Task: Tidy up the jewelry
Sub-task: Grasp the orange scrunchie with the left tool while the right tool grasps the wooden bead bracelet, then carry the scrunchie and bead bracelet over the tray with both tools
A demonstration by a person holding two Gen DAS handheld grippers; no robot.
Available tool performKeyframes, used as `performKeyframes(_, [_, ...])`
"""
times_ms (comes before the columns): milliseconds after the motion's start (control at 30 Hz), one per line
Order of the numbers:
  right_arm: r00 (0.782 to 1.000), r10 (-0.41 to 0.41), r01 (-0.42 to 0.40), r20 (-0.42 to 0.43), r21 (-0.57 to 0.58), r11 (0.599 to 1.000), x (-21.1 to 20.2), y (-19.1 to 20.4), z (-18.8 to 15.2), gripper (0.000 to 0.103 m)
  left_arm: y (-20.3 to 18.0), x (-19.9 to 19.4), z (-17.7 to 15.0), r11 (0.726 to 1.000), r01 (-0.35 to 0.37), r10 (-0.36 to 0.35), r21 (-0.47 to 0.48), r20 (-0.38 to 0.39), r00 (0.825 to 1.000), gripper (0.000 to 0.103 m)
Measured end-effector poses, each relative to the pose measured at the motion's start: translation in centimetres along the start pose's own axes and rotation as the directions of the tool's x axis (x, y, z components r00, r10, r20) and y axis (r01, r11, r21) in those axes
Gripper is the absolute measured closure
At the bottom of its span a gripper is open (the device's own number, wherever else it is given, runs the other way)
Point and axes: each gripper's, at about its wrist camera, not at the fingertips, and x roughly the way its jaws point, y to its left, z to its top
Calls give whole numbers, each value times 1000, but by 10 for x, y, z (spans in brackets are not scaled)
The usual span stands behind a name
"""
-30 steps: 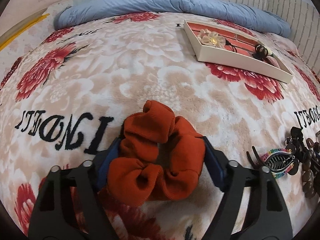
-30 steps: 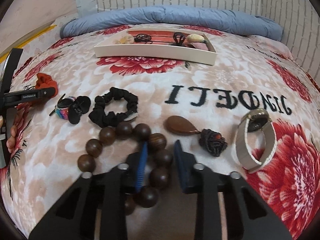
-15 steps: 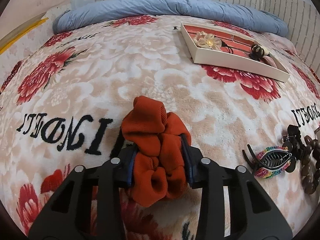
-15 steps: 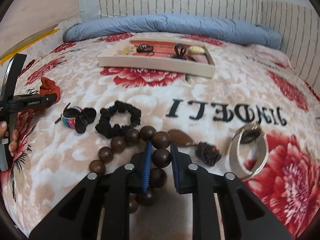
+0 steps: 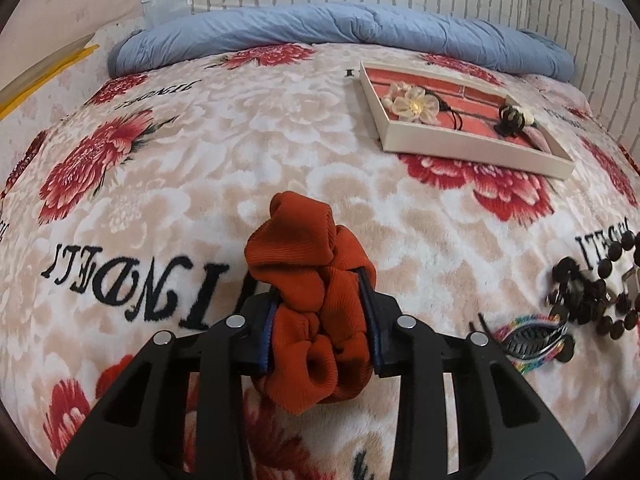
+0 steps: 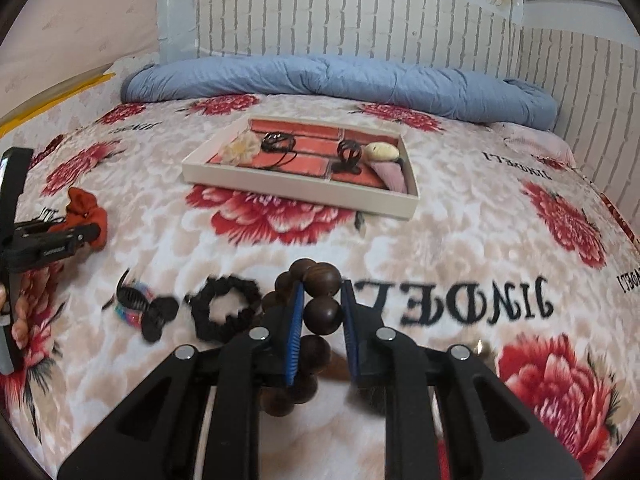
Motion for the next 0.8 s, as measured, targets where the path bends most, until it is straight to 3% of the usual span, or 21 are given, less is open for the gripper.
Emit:
performKeyframes(333, [1000,-23,23,7,37,999,30,-21,41,84,-10,3,31,999,31,-31,-8,23,999,70])
performKeyframes(800, [998,-33,30,57,53,998,67,-39,114,84,-65,29,98,996,73,-76,58,52,996,70])
